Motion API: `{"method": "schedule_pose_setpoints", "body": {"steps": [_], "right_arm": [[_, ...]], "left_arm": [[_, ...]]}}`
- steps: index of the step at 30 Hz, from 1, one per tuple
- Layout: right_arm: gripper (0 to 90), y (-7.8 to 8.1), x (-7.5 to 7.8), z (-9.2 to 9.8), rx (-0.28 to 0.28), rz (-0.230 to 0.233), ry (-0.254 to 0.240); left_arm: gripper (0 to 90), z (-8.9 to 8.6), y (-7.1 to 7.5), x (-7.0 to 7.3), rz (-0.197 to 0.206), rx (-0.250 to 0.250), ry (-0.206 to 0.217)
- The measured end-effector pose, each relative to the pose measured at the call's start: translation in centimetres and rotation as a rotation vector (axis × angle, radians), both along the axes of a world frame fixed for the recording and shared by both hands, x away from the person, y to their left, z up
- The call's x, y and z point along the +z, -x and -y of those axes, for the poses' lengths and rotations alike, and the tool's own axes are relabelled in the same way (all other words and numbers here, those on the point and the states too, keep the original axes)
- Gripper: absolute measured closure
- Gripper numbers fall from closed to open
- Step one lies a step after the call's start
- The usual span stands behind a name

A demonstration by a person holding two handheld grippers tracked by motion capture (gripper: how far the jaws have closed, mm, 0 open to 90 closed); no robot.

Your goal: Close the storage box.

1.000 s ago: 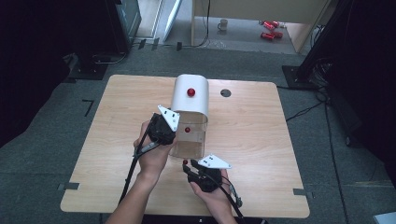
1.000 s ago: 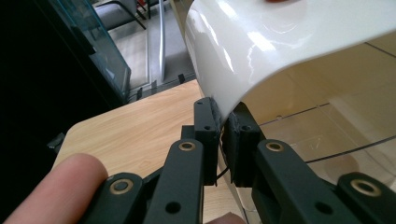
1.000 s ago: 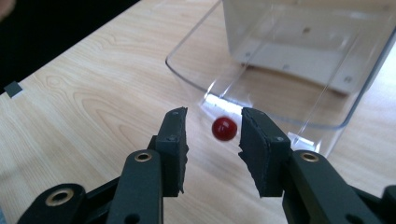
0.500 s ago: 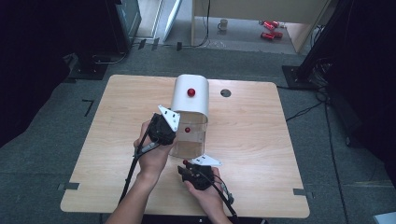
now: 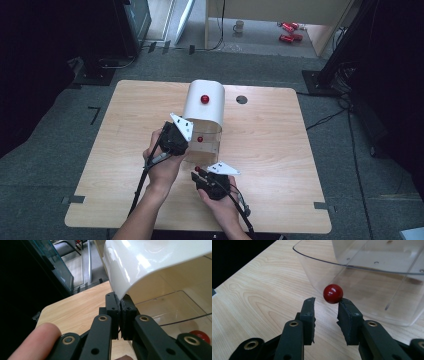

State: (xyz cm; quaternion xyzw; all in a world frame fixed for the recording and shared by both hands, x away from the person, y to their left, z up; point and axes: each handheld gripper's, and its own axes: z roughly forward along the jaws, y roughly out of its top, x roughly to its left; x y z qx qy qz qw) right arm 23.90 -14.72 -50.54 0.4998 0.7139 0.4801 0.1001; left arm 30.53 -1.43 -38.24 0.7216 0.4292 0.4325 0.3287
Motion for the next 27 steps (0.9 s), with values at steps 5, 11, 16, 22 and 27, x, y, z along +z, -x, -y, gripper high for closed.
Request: {"method": "schedule_pose_setpoints", "body": {"steps": [5, 11, 16, 22, 27], "right_arm": [[67.3, -0.6, 0.3, 0.1, -0.014, 0.008, 0.003], [67.4, -1.3, 0.7, 0.6, -0.030, 0.019, 0.002], [67.5, -1.8, 0.9, 0.9, -0.049, 0.022, -0.002], [67.8, -2.6, 0.9, 1.0, -0.064, 0.029, 0.003], [67.9, -3.6, 1.3, 1.4, -0.094, 0.031, -0.024]], "left_arm": [[89.3, 0.1, 0.0, 0.0, 0.001, 0.004, 0.000], [89.4, 0.1, 0.0, 0.0, -0.001, 0.005, 0.001], [89.4, 0.1, 0.0, 0.0, -0.003, 0.004, -0.002], [89.5, 0.2, 0.1, 0.0, -0.004, 0.006, 0.001], [89.6, 0.1, 0.0, 0.0, -0.008, 0.003, 0.003]]}}
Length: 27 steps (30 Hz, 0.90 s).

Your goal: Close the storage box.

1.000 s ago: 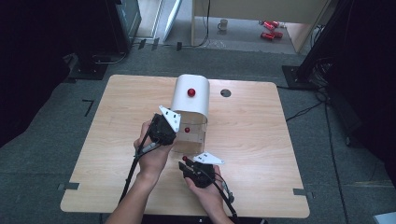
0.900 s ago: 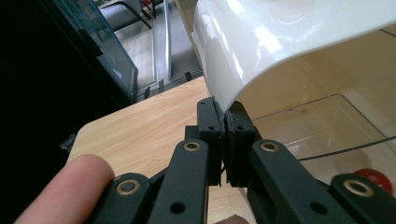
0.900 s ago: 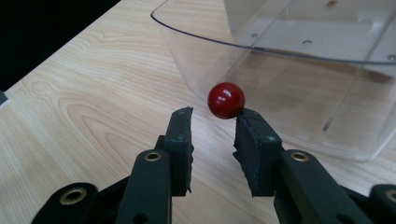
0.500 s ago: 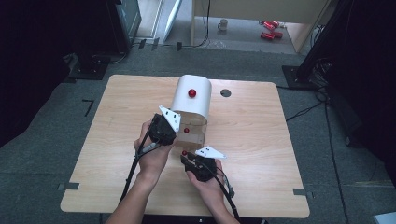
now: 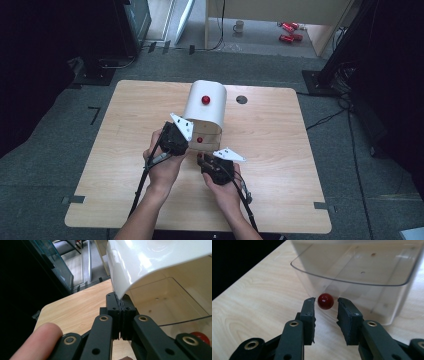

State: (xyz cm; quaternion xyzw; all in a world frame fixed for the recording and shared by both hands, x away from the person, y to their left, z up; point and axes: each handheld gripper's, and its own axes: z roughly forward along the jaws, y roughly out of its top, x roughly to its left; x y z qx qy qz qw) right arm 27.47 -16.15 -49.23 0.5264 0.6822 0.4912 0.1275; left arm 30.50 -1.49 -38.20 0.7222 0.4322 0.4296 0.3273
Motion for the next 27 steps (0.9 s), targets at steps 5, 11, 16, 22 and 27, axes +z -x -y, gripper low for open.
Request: {"method": "schedule_pose_setpoints", "body": {"steps": [5, 11, 16, 22, 27], "right_arm": [[69.7, -0.8, 0.4, 0.6, -0.027, 0.006, 0.002], [69.2, -1.4, 0.1, 1.1, -0.041, -0.009, 0.005], [67.8, -1.5, 0.0, 1.5, -0.061, -0.011, 0.008], [63.8, -1.6, 0.0, 2.1, -0.082, 0.003, 0.021], [63.1, -1.5, -0.2, 2.3, -0.080, 0.008, 0.039]], "left_arm": [[89.6, 0.0, -0.1, 0.0, -0.001, -0.001, -0.001], [89.3, 0.1, -0.2, -0.1, 0.006, 0.003, -0.001], [87.4, 0.0, -0.1, 0.0, -0.005, -0.034, 0.023], [86.1, 0.2, -0.1, -0.1, -0.002, -0.048, 0.027], [86.0, 0.1, -0.1, -0.1, 0.001, -0.053, 0.025]]}}
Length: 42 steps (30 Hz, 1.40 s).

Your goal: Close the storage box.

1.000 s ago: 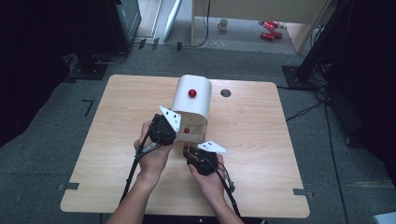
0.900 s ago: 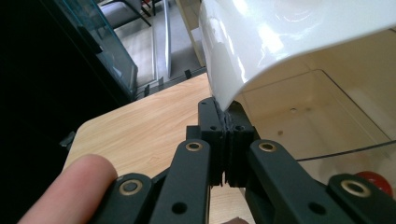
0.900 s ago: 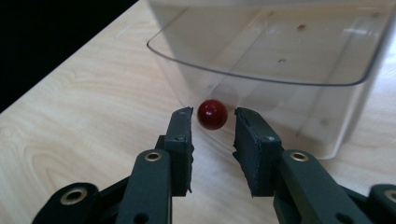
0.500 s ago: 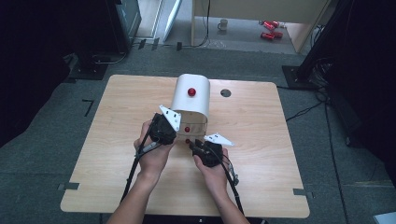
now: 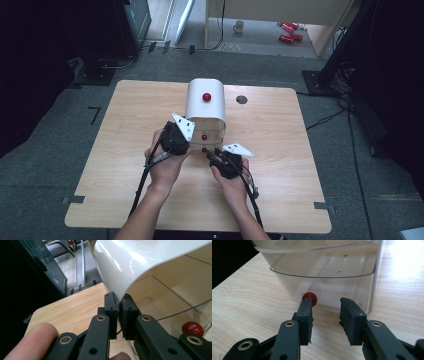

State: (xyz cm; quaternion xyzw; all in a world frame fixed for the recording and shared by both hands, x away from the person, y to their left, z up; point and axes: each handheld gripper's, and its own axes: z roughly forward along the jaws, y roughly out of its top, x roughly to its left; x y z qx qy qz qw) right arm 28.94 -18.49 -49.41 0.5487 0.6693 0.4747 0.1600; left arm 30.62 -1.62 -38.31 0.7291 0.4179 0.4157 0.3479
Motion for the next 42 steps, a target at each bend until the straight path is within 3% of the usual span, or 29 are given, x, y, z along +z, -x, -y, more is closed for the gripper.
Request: {"method": "schedule_pose_setpoints", "body": {"steps": [2, 5, 6, 8, 9, 10, 11, 13, 18, 20, 22, 25, 29, 31, 35, 37, 42], "right_arm": [[62.4, 0.0, 0.0, 0.2, -0.003, -0.003, -0.006], [59.2, 0.3, 0.0, 0.4, 0.004, 0.005, 0.008], [57.4, 0.4, -0.1, 0.6, 0.008, 0.013, 0.021], [51.5, 0.6, -0.1, 1.0, 0.008, 0.021, 0.052], [49.0, 0.7, -0.1, 1.2, 0.009, 0.022, 0.058], [40.4, 0.9, 0.0, 1.9, 0.008, 0.024, 0.080], [40.4, 0.9, 0.0, 1.9, 0.008, 0.024, 0.080], [32.2, 1.1, 0.2, 2.7, -0.002, 0.035, 0.100], [14.0, 1.7, 0.8, 4.9, -0.027, 0.053, 0.143], [11.9, 1.9, 1.0, 6.0, -0.041, 0.059, 0.145], [6.4, 2.1, 1.2, 7.1, -0.049, 0.063, 0.150], [0.0, 2.3, 1.2, 8.5, -0.034, 0.061, 0.173], [0.0, 2.8, 1.1, 10.2, -0.049, 0.063, 0.229], [0.0, 3.0, 0.9, 11.1, -0.063, 0.053, 0.243], [0.0, 3.5, 0.2, 13.3, -0.104, 0.022, 0.264], [0.0, 3.8, -0.4, 14.5, -0.123, 0.004, 0.275], [0.0, 4.6, -1.4, 16.6, -0.147, -0.035, 0.317]], "left_arm": [[84.2, -0.3, 0.1, 0.0, 0.016, -0.020, 0.019], [70.9, -0.8, 0.4, 0.0, 0.040, -0.071, 0.084], [65.0, -1.0, 0.5, 0.1, 0.049, -0.088, 0.086], [53.7, -1.3, 0.5, 0.0, 0.011, -0.155, 0.118], [48.0, -1.6, 0.4, 0.0, -0.037, -0.197, 0.152], [34.5, -1.9, 0.2, -0.2, -0.083, -0.224, 0.185], [34.5, -2.2, 0.1, -0.5, -0.126, -0.236, 0.213], [22.9, -2.8, 0.1, -0.9, -0.186, -0.237, 0.251], [7.6, -4.9, 0.5, -2.0, -0.240, -0.284, 0.317], [0.5, -5.9, 0.8, -2.5, -0.243, -0.299, 0.309], [0.0, -6.9, 1.1, -3.0, -0.244, -0.301, 0.309], [0.0, -8.5, 1.4, -3.9, -0.242, -0.245, 0.304], [0.0, -11.1, 1.4, -5.4, -0.290, -0.200, 0.330], [0.0, -12.4, 1.6, -6.3, -0.320, -0.185, 0.316], [0.0, -14.2, 2.3, -7.7, -0.331, -0.158, 0.264], [0.0, -15.2, 2.6, -8.4, -0.340, -0.163, 0.273], [0.0, -17.4, 3.2, -10.0, -0.372, -0.119, 0.227]]}}
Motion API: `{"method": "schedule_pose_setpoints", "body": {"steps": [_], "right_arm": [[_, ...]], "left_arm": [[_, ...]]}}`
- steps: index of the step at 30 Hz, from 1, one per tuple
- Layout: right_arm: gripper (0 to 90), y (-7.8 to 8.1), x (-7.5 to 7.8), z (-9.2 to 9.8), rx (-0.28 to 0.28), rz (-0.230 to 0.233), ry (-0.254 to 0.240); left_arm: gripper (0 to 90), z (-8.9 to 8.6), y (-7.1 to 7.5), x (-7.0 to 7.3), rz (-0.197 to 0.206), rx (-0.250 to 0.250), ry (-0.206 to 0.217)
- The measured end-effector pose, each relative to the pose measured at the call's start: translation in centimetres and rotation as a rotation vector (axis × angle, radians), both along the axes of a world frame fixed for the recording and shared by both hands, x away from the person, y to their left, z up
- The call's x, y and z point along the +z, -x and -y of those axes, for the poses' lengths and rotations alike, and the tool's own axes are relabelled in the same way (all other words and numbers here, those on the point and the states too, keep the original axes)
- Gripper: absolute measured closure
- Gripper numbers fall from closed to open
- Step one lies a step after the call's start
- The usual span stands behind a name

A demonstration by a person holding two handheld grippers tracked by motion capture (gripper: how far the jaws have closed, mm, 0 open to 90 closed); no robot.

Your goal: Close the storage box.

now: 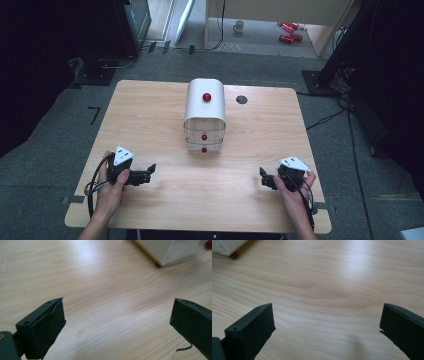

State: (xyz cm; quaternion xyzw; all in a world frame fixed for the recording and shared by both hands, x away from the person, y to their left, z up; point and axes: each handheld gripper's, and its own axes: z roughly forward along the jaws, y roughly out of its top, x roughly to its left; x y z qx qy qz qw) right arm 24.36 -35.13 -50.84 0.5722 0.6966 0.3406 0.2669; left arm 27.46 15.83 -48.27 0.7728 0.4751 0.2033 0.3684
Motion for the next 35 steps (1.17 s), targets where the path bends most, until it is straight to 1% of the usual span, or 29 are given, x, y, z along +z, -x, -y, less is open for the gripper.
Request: {"method": "schedule_pose_setpoints", "body": {"steps": [3, 6, 7, 9, 11, 12, 14, 15, 17, 18, 19, 20, 21, 22, 24, 25, 31, 33, 35], "right_arm": [[0.0, 0.6, -0.4, 1.3, -0.012, -0.017, 0.021], [0.0, 1.1, -0.8, 2.3, -0.021, -0.031, 0.028], [0.0, 1.3, -0.9, 2.6, -0.026, -0.037, 0.027], [0.0, 1.6, -1.0, 3.3, -0.037, -0.047, 0.023], [0.0, 1.9, -1.2, 4.0, -0.048, -0.054, 0.022], [0.0, 2.0, -1.2, 4.2, -0.052, -0.058, 0.025], [0.0, 2.3, -1.4, 4.7, -0.057, -0.065, 0.030], [0.0, 2.5, -1.4, 5.1, -0.062, -0.068, 0.032], [0.0, 2.7, -1.5, 5.5, -0.069, -0.069, 0.027], [0.0, 2.8, -1.5, 5.6, -0.072, -0.071, 0.032], [0.0, 2.8, -1.6, 5.7, -0.072, -0.072, 0.035], [0.0, 2.9, -1.7, 5.8, -0.066, -0.081, 0.035], [0.0, 2.8, -1.8, 5.8, -0.046, -0.094, 0.029], [0.0, 2.8, -1.8, 5.7, -0.028, -0.096, 0.027], [0.0, 2.8, -1.8, 5.6, 0.003, -0.107, 0.012], [0.0, 2.8, -1.8, 5.6, 0.006, -0.107, 0.013], [0.0, 2.9, -1.8, 5.4, -0.010, -0.107, 0.010], [0.0, 2.9, -1.8, 5.4, -0.018, -0.109, 0.009], [0.0, 2.9, -1.8, 5.4, -0.042, -0.107, 0.010]], "left_arm": [[0.0, -1.6, 0.6, -0.9, -0.008, 0.009, -0.002], [0.0, -3.1, 1.1, -1.4, -0.014, 0.015, -0.009], [0.0, -3.5, 1.3, -1.5, -0.015, 0.013, -0.020], [0.0, -4.3, 1.7, -1.8, -0.018, 0.020, -0.025], [0.0, -5.1, 1.9, -2.3, -0.036, 0.027, -0.042], [0.0, -5.4, 2.1, -2.5, -0.042, 0.030, -0.058], [0.0, -6.0, 2.3, -2.8, -0.044, 0.031, -0.073], [0.0, -6.2, 2.4, -2.9, -0.045, 0.036, -0.069], [0.0, -6.7, 2.5, -3.3, -0.060, 0.051, -0.065], [0.0, -6.8, 2.5, -3.5, -0.076, 0.049, -0.060], [0.0, -6.8, 2.5, -3.4, -0.067, 0.044, -0.057], [0.0, -6.7, 2.5, -3.5, -0.067, 0.041, -0.065], [0.0, -6.5, 2.5, -3.5, -0.077, 0.037, -0.081], [0.0, -6.3, 2.4, -3.6, -0.083, 0.036, -0.101], [0.0, -6.1, 2.2, -3.6, -0.083, 0.031, -0.102], [0.0, -6.0, 2.2, -3.6, -0.083, 0.031, -0.101], [0.0, -6.0, 2.2, -3.6, -0.083, 0.034, -0.101], [0.0, -5.9, 2.3, -3.6, -0.083, 0.053, -0.100], [0.0, -5.7, 2.5, -3.6, -0.085, 0.077, -0.097]]}}
